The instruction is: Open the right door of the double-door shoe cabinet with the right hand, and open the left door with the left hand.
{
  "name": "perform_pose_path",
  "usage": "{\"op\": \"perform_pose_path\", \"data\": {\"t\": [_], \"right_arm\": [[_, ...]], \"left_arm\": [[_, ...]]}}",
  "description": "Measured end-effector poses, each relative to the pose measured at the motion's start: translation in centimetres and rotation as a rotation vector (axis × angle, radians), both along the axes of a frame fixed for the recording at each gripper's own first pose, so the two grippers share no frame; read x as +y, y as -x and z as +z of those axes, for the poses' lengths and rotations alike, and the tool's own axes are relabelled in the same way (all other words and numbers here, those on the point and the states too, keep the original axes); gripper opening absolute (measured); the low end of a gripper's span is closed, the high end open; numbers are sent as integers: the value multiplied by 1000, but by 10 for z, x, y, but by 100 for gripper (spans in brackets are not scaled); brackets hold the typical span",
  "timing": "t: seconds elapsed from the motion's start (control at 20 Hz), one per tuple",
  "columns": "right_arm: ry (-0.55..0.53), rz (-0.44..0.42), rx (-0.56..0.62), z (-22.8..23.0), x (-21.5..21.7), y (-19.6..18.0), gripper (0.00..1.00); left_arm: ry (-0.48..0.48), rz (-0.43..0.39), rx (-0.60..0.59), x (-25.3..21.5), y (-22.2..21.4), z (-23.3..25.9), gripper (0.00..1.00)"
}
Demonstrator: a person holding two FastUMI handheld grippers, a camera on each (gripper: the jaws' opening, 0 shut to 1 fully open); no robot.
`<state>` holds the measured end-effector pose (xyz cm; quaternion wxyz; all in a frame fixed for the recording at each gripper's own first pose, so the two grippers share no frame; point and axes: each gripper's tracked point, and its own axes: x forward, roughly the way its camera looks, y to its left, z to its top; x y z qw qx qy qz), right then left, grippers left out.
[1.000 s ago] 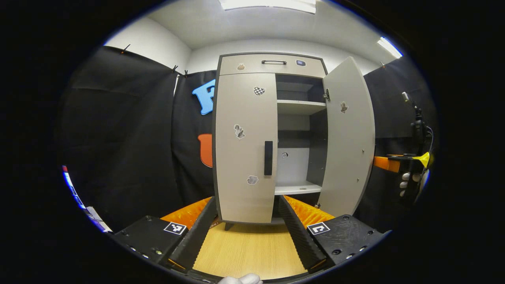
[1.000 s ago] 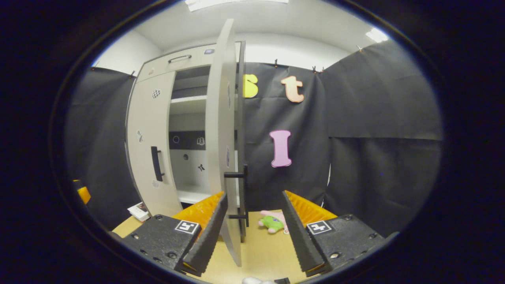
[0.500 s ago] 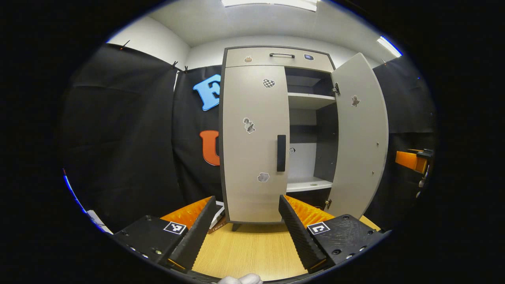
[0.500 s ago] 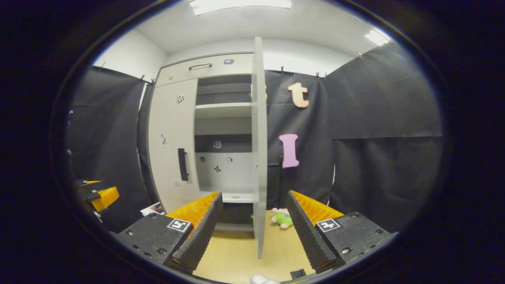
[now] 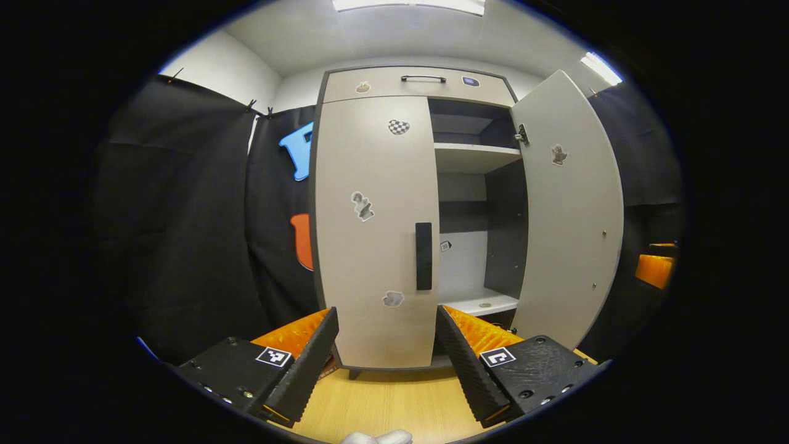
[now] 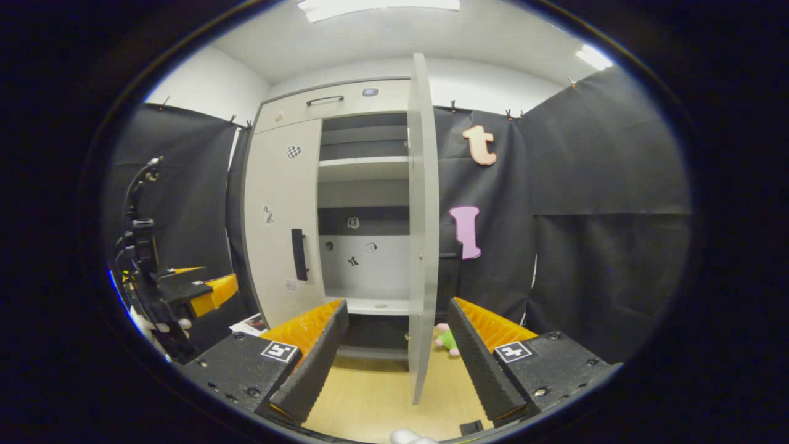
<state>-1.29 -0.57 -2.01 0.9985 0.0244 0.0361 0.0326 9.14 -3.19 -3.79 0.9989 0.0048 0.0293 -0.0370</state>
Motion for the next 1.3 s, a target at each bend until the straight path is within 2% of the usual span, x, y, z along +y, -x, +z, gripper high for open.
{"op": "perform_pose_path", "data": {"t": [0.3, 0.45, 0.65, 0.85, 1.1, 1.15, 1.2, 1.25, 1.3], "right_arm": [[-3, -31, 1, 4, -18, -11, 99], [-2, -59, 8, 2, -30, -15, 99], [14, -92, 24, -2, -43, -23, 100], [29, -109, 46, -4, -48, -35, 100], [35, -104, 61, -10, -50, -46, 100], [35, -103, 63, -11, -51, -48, 100], [32, -101, 64, -11, -51, -49, 99], [28, -98, 66, -13, -50, -50, 99], [27, -94, 70, -13, -50, -51, 100]], "left_arm": [[0, -50, -46, -36, -80, 21, 95], [-16, -43, -57, -42, -119, 24, 96], [7, -34, -16, -48, -168, 5, 96], [16, -33, 13, -53, -196, -11, 96], [-6, -34, 6, -60, -210, -14, 71], [-19, -24, 7, -59, -206, -15, 58], [-32, -23, -7, -59, -210, -13, 64], [-33, -15, -14, -57, -216, -15, 49], [-26, -22, -16, -57, -213, -14, 51]]}}
